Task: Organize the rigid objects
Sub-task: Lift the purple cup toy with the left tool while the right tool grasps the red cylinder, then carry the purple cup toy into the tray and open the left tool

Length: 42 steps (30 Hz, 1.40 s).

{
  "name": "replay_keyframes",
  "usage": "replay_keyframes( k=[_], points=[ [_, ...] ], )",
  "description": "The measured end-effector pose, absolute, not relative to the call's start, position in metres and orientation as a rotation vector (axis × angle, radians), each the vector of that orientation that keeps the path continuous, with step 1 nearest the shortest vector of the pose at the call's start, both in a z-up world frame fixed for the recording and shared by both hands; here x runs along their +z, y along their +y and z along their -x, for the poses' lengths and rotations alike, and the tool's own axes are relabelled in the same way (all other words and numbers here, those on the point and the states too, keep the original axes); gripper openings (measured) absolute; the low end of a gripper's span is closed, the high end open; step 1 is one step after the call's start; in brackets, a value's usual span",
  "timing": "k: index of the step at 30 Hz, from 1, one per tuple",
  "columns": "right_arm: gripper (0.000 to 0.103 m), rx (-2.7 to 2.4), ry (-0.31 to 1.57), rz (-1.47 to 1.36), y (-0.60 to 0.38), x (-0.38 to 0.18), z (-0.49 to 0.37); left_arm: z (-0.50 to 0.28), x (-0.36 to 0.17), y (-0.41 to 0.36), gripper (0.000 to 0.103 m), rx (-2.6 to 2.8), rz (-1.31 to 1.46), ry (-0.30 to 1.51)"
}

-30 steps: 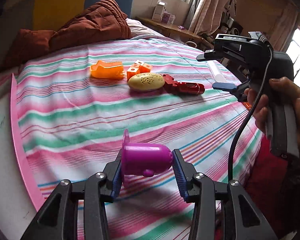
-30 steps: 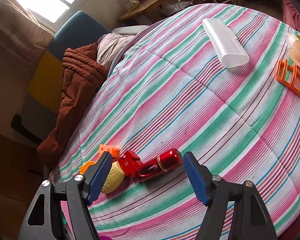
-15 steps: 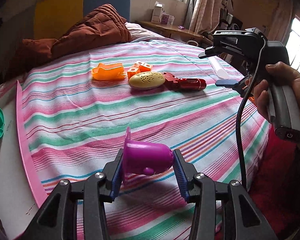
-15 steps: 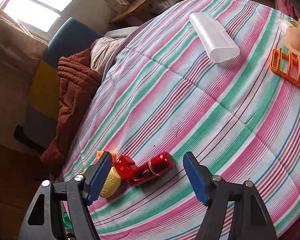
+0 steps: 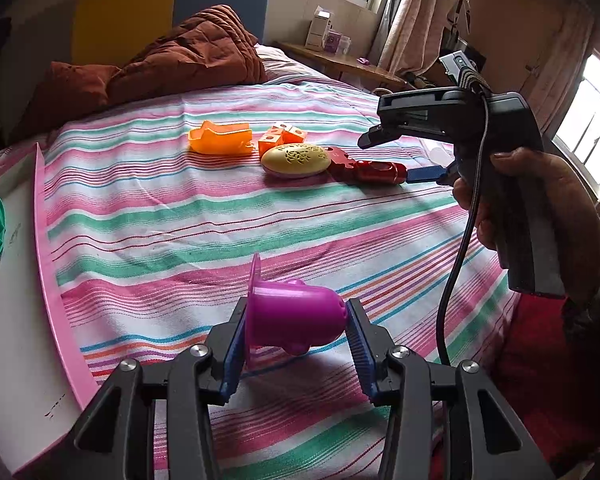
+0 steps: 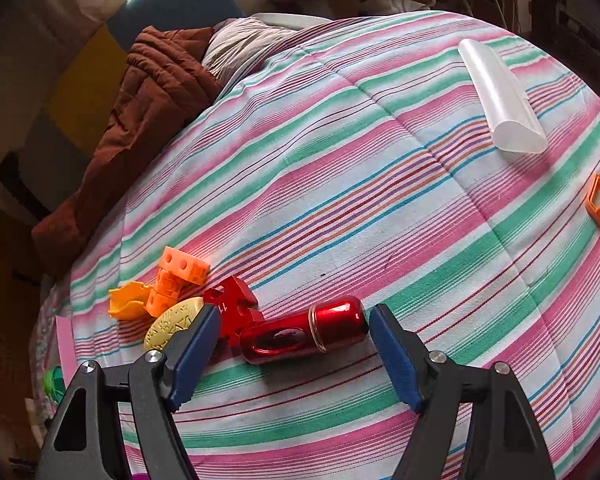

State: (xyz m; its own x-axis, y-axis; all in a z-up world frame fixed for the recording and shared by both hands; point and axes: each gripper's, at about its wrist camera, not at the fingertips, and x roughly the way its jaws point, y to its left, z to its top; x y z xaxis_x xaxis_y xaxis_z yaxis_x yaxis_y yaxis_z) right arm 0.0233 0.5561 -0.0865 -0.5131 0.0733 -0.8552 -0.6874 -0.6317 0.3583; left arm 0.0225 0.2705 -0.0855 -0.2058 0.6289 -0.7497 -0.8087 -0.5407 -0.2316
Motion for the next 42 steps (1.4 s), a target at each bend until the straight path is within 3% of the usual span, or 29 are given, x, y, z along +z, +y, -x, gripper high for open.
replay_keyframes(
  k=[12,28,42],
  points=[
    [0.076,2.16,0.524,1.45,0.53,-0.098,-0.006,-0.02,-0.084,0.268,0.047,1.876,1.056,0.231],
    [0.076,2.143,0.413,1.458,0.529,-0.099,-0.007,-0.019,-0.082,0.266,0.046,1.898,1.064,0.227],
    [0.076,2.148,0.426,1.421,0.526,-0.101,-0.004,-0.022,-0.029,0.238,0.046,2.045,1.003,0.255]
  ],
)
